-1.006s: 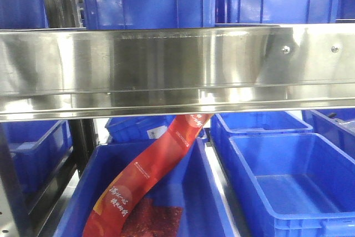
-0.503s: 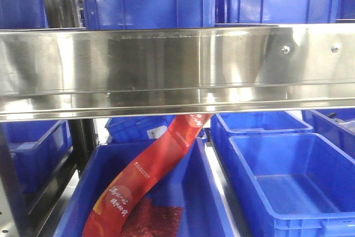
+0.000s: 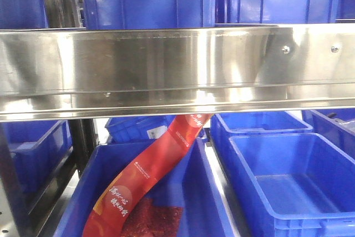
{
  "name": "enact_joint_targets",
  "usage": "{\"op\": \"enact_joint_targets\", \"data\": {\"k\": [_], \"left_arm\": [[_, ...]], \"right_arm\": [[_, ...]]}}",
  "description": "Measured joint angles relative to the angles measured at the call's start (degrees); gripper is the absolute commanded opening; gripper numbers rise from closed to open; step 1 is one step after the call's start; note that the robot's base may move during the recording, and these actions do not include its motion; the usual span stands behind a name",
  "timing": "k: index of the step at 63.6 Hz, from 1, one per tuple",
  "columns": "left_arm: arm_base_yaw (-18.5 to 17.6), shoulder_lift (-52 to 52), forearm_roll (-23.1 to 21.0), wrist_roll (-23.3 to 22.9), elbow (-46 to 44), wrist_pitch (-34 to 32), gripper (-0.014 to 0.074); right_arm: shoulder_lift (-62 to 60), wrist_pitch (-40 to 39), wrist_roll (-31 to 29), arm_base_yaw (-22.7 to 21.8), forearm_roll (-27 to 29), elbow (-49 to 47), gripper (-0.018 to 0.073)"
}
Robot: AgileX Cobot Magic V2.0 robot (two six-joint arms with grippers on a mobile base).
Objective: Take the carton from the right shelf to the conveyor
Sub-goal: 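Lift the carton with both grippers and pull it off the shelf, then hold the carton with both grippers while driving to the red conveyor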
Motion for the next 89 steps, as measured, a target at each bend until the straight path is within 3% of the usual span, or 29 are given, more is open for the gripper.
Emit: {"op": "enact_joint_targets", "data": {"k": [89], "left_arm": [[0.0, -0.1, 0.1, 0.0, 0.0, 0.0, -0.0006]], "right_arm": [[0.0, -0.1, 0.0, 0.0, 0.0, 0.0, -0.0068]]}}
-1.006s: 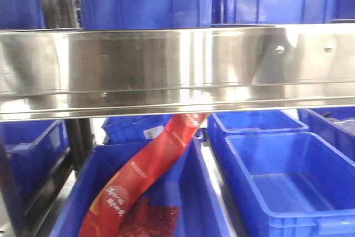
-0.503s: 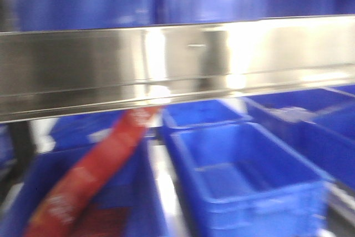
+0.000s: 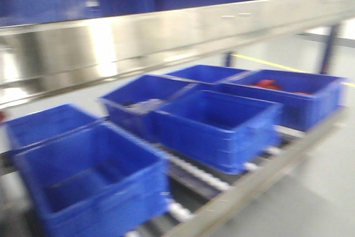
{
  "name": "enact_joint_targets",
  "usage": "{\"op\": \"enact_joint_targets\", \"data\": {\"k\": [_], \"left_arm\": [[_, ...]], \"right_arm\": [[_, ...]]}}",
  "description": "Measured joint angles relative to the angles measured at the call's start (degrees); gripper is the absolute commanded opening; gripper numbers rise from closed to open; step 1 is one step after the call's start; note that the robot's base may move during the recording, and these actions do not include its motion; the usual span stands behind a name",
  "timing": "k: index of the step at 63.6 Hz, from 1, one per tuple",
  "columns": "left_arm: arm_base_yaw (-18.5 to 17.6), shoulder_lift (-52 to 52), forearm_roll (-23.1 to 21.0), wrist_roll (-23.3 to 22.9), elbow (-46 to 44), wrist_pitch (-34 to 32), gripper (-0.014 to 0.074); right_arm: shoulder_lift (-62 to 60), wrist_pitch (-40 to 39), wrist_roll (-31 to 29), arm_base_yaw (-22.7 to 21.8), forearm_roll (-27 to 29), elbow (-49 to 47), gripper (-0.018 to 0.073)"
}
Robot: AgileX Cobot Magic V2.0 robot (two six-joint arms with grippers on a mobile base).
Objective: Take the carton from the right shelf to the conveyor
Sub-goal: 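Hold the carton with both grippers while driving to the red conveyor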
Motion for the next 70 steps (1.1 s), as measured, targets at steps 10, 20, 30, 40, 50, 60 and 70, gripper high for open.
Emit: {"op": "enact_joint_targets", "data": {"k": [10, 20, 30, 40, 50, 60, 70], "left_arm": [[0.0, 0.0, 0.0, 0.0, 0.0, 0.0, -0.0006], [0.0, 0.0, 0.0, 0.0, 0.0, 0.0, -0.0006], [0.0, 0.0, 0.0, 0.0, 0.0, 0.0, -0.0006], [0.0, 0.0, 0.0, 0.0, 0.0, -0.1, -0.0006], [0.0, 0.0, 0.0, 0.0, 0.0, -0.1, -0.0006], [0.0, 0.0, 0.0, 0.0, 0.0, -0.1, -0.0006], [0.0, 0.0, 0.0, 0.0, 0.0, -0.1, -0.0006]], "right_arm": [[0.0, 0.0, 0.0, 0.0, 0.0, 0.0, -0.0068], [0.0, 0.0, 0.0, 0.0, 0.0, 0.0, -0.0068], [0.0, 0.0, 0.0, 0.0, 0.0, 0.0, -0.0068], [0.0, 0.0, 0.0, 0.0, 0.0, 0.0, -0.0068], [0.0, 0.0, 0.0, 0.0, 0.0, 0.0, -0.0068], [0.0, 0.0, 0.0, 0.0, 0.0, 0.0, -0.0068], [0.0, 0.0, 0.0, 0.0, 0.0, 0.0, -0.0068]]}}
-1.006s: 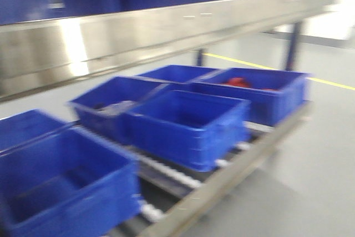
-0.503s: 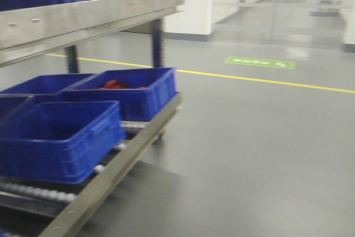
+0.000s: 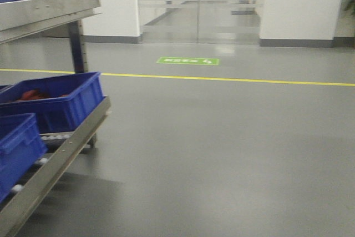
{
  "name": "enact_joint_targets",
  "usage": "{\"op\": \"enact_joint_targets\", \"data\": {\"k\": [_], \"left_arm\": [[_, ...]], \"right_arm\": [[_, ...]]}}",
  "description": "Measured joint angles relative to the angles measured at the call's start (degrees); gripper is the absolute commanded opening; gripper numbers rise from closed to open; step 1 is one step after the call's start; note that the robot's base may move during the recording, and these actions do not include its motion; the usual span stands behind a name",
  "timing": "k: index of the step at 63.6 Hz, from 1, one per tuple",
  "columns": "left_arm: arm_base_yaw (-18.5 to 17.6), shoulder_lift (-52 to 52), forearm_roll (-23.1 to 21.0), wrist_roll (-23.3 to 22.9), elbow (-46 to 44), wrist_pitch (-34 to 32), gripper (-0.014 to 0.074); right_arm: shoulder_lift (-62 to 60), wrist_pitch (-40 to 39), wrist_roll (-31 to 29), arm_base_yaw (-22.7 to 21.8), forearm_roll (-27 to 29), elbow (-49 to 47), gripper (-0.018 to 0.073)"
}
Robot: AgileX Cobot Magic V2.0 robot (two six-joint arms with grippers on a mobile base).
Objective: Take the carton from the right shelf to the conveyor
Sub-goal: 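Hold the carton with both grippers while driving to the red conveyor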
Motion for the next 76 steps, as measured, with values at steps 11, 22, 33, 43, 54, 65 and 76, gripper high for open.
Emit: {"op": "enact_joint_targets", "data": {"k": [11, 22, 33, 43, 54, 65, 76], "left_arm": [[0.0, 0.0, 0.0, 0.0, 0.0, 0.0, -0.0006], [0.0, 0.0, 0.0, 0.0, 0.0, 0.0, -0.0006], [0.0, 0.0, 0.0, 0.0, 0.0, 0.0, -0.0006], [0.0, 0.0, 0.0, 0.0, 0.0, 0.0, -0.0006], [0.0, 0.0, 0.0, 0.0, 0.0, 0.0, -0.0006], [0.0, 0.0, 0.0, 0.0, 0.0, 0.0, -0.0006], [0.0, 0.0, 0.0, 0.0, 0.0, 0.0, -0.0006]], "right_arm": [[0.0, 0.0, 0.0, 0.0, 0.0, 0.0, -0.0068], [0.0, 0.0, 0.0, 0.0, 0.0, 0.0, -0.0068], [0.0, 0.0, 0.0, 0.0, 0.0, 0.0, -0.0068], [0.0, 0.0, 0.0, 0.0, 0.0, 0.0, -0.0068], [0.0, 0.0, 0.0, 0.0, 0.0, 0.0, -0.0068], [-0.1, 0.0, 0.0, 0.0, 0.0, 0.0, -0.0068], [-0.1, 0.0, 0.0, 0.0, 0.0, 0.0, -0.0068]]}}
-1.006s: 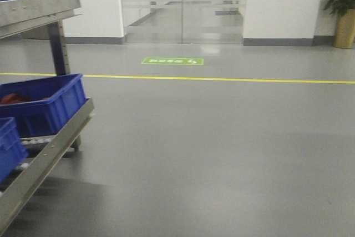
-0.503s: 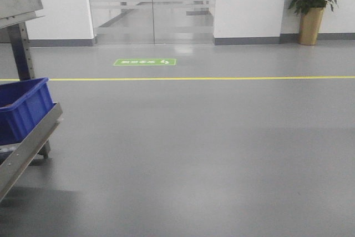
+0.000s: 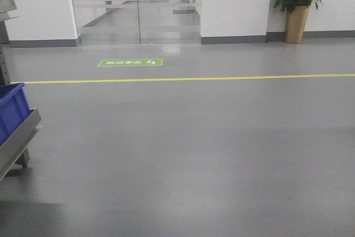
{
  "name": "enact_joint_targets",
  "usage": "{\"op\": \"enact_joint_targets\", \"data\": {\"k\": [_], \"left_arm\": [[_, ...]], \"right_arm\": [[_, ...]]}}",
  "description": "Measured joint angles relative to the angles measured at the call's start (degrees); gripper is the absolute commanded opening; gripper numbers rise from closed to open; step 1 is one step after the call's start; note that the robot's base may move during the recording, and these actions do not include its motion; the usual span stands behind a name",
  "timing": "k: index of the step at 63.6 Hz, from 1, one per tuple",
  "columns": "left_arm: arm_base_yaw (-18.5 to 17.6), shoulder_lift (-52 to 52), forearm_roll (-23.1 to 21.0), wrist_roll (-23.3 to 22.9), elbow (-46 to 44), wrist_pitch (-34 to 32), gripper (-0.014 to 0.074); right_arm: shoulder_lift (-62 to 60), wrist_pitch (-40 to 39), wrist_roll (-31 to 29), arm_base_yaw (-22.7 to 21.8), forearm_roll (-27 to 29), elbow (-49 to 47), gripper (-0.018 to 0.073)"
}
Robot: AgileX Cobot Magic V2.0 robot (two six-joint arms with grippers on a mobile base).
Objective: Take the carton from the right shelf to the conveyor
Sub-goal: 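Hold the carton with both grippers while driving to the red conveyor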
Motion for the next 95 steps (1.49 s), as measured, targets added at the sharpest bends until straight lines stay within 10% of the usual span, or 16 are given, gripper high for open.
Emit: {"op": "enact_joint_targets", "data": {"k": [95], "left_arm": [[0.0, 0.0, 1.5, 0.0, 0.0, 0.0, -0.0006]], "right_arm": [[1.1, -2.2, -0.4, 0.0, 0.2, 0.0, -0.0068]]}}
